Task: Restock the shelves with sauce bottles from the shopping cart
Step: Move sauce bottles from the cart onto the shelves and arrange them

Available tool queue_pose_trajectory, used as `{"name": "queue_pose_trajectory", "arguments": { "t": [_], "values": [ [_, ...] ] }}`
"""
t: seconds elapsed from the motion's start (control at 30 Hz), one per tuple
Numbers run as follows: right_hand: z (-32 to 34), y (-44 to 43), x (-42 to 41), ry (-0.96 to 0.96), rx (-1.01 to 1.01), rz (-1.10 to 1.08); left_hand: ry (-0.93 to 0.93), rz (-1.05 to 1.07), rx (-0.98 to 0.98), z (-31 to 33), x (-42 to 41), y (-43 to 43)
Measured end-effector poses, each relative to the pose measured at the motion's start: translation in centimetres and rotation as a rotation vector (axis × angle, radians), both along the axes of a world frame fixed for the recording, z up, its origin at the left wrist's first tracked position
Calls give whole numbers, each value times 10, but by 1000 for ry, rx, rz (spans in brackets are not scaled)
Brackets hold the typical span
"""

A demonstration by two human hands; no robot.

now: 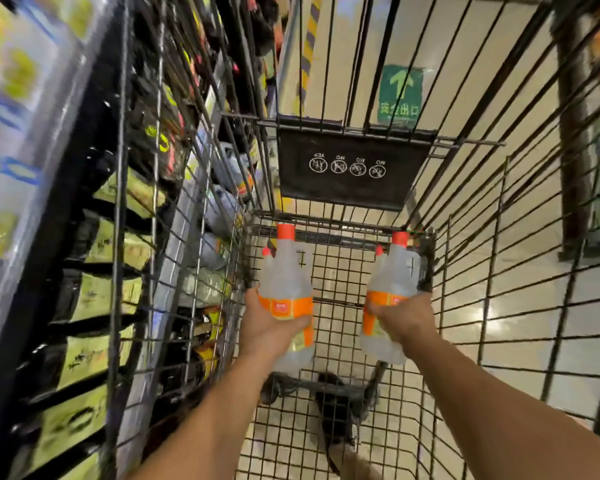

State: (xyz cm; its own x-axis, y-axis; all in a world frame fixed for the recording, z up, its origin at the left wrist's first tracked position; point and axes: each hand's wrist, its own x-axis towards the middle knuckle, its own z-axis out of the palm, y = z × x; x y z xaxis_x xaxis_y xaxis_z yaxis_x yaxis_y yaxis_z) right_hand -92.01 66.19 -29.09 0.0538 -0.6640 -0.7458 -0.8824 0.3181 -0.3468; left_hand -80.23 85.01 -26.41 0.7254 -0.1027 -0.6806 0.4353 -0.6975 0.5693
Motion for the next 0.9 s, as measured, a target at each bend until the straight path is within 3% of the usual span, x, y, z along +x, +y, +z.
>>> {"name": "queue_pose_trajectory", "arguments": {
  "t": [0.27,0.6,0.9],
  "values": [
    [88,44,-6,-295,-103,217,-143,80,-161,102,-16,32],
    [268,111,2,-739,-378,452,-479,155,-400,256,-45,107],
    [421,189,-28,-993,-417,674,-735,351,-491,406,-112,199]
  ]
}}
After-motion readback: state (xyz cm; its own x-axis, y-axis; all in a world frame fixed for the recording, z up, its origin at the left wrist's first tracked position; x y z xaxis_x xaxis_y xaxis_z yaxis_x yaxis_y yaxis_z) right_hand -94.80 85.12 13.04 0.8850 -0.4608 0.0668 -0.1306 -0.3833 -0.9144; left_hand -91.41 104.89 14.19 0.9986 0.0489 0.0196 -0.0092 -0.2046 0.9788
